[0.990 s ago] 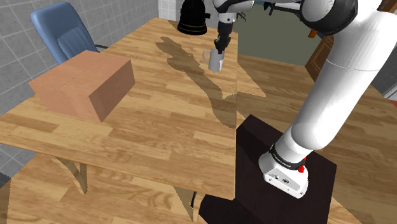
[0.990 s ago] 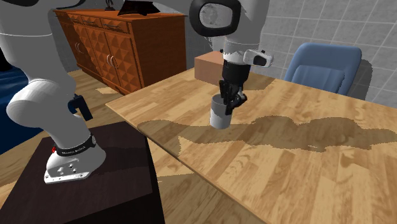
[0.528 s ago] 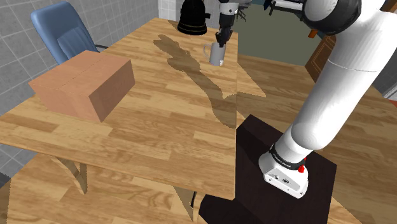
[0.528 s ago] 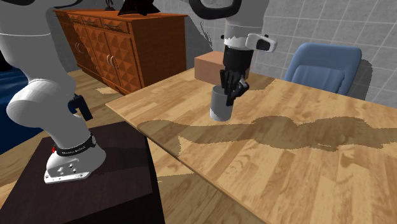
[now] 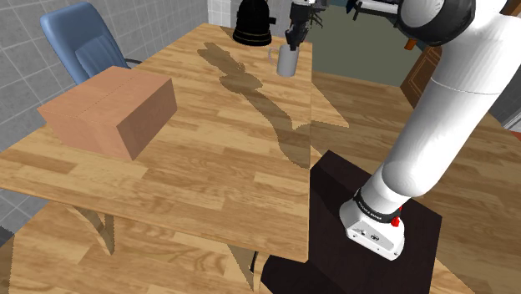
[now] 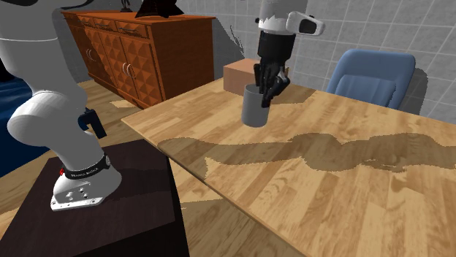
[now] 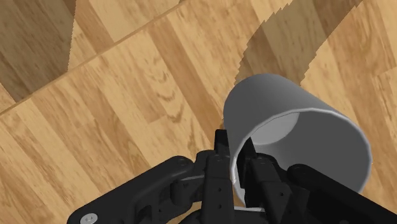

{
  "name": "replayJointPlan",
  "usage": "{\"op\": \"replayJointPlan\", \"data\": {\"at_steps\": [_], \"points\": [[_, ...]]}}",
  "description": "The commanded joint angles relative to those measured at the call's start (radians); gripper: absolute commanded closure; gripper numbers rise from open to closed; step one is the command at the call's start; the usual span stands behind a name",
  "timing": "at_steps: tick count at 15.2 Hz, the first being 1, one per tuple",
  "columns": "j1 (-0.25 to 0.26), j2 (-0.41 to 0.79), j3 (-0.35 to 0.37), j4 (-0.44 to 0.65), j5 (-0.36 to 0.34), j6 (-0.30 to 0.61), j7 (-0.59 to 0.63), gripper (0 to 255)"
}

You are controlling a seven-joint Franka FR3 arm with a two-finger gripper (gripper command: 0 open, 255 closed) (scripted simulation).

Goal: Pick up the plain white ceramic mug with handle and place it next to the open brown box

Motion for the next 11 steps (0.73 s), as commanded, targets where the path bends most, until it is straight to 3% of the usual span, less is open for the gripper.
{"op": "replayJointPlan", "data": {"at_steps": [1,8,11], "points": [[-0.001,0.001,0.000,0.026,0.000,-0.025,0.000,255],[-0.006,0.015,-0.003,0.138,0.004,-0.125,-0.003,255],[0.025,-0.016,0.016,0.105,-0.005,-0.120,0.045,255]]}}
